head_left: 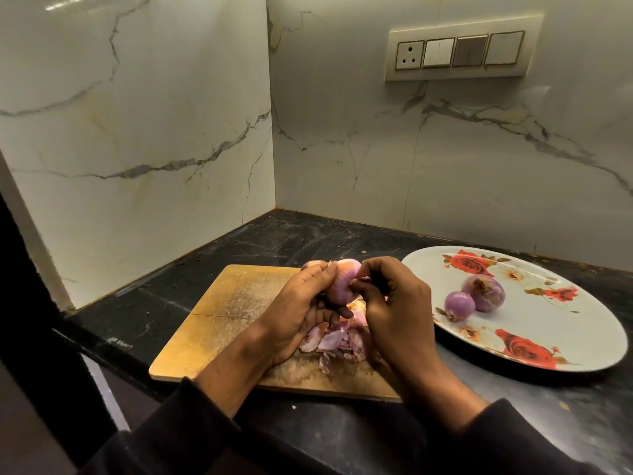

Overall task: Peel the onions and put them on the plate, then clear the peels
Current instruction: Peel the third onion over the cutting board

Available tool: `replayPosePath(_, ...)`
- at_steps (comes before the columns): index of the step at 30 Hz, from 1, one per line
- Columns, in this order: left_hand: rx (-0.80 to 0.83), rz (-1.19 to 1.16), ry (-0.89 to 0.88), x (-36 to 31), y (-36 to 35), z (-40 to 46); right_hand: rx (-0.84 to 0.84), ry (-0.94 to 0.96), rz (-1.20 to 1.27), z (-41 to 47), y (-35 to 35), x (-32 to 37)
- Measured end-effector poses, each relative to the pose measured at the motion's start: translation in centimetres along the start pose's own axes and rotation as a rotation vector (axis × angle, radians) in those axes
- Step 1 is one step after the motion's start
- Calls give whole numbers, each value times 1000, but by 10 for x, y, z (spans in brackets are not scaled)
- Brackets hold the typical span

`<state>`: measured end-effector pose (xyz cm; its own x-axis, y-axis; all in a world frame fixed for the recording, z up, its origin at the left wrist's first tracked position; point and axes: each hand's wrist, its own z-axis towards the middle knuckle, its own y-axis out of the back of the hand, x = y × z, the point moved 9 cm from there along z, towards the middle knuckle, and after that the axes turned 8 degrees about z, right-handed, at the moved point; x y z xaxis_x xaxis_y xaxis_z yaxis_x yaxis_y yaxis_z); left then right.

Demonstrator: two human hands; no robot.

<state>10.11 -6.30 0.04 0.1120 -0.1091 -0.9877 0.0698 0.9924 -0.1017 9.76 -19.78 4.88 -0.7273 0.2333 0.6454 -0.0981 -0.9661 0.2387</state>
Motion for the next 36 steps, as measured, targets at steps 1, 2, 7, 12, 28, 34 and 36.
replayPosePath(1, -6, -1, 1, -1, 0, 0, -4, 9, -7, 0, 0, 2)
replayPosePath(2, -11, 3, 2, -1, 0, 0, -6, 16, -15, 1, -1, 3)
replayPosePath(7, -43, 1, 9, 0, 3, 0, 16, 37, -38, 0, -5, 1)
replayPosePath(12, -71, -23, 1, -1, 7, 2, -13, -69, 89, -1, -3, -11)
replayPosePath(28, -117, 15, -54, -6, 15, 1, 73, -49, 40, 1, -5, -3)
replayPosePath(34, -42, 9, -52, -3, 8, 1, 52, -34, 43, 3, -1, -5)
replayPosePath(36, -49, 3, -59, -3, 8, 1, 43, -58, 77, 3, 1, -7)
